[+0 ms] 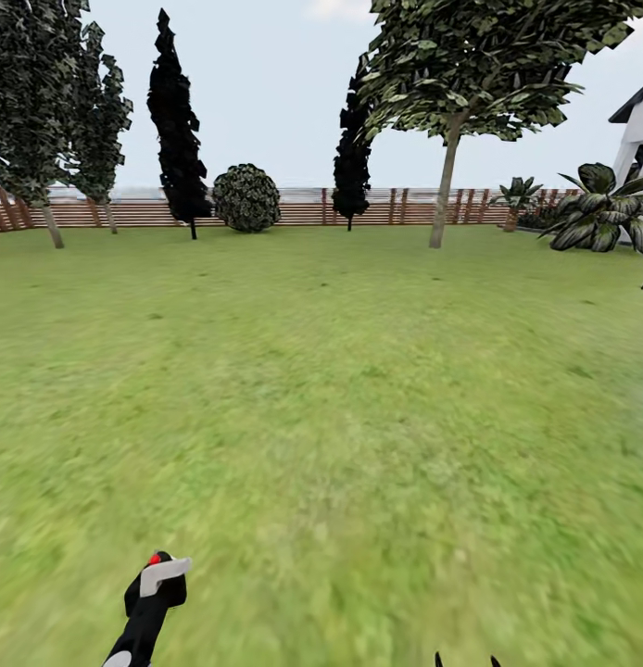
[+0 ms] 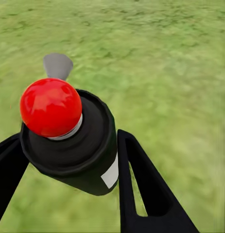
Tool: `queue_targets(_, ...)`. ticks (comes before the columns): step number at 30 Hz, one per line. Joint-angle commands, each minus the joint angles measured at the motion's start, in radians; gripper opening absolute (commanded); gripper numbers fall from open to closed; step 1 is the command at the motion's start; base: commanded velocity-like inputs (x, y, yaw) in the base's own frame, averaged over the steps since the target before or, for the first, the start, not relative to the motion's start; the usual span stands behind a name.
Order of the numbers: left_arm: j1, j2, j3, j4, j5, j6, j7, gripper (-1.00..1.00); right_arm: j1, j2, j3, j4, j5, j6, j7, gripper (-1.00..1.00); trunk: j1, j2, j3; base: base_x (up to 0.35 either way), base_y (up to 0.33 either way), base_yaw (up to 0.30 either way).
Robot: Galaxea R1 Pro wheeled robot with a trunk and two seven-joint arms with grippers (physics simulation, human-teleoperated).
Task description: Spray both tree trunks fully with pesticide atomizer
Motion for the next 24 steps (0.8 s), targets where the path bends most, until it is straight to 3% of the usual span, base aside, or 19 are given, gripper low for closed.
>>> queue_targets(1, -0.001, 0.000, 0.000, 0.001, 0.003, -0.003, 0.000, -1.00, -0.001, 0.000, -0.006, 0.001, 0.005, -0.002, 0.000, 1.00, 0.000, 0.000, -0.001, 0.279, -0.166, 0.000)
queue_targets(6, -0.001, 0.000, 0.000, -0.002, 0.004, -0.003, 0.001, -1.00, -0.001, -0.002, -0.005, 0.001, 0.007, -0.002, 0.004, 1.00, 0.000, 0.000, -0.001, 0.279, -0.165, -0.147)
queue_targets(24, -0.001, 0.001, 0.000, -0.002, 0.009, -0.004, 0.000, -1.00, -0.001, -0.001, -0.004, 0.001, 0.008, -0.002, 0.006, 1.00, 0.000, 0.000, -0.001, 0.296, -0.152, -0.265)
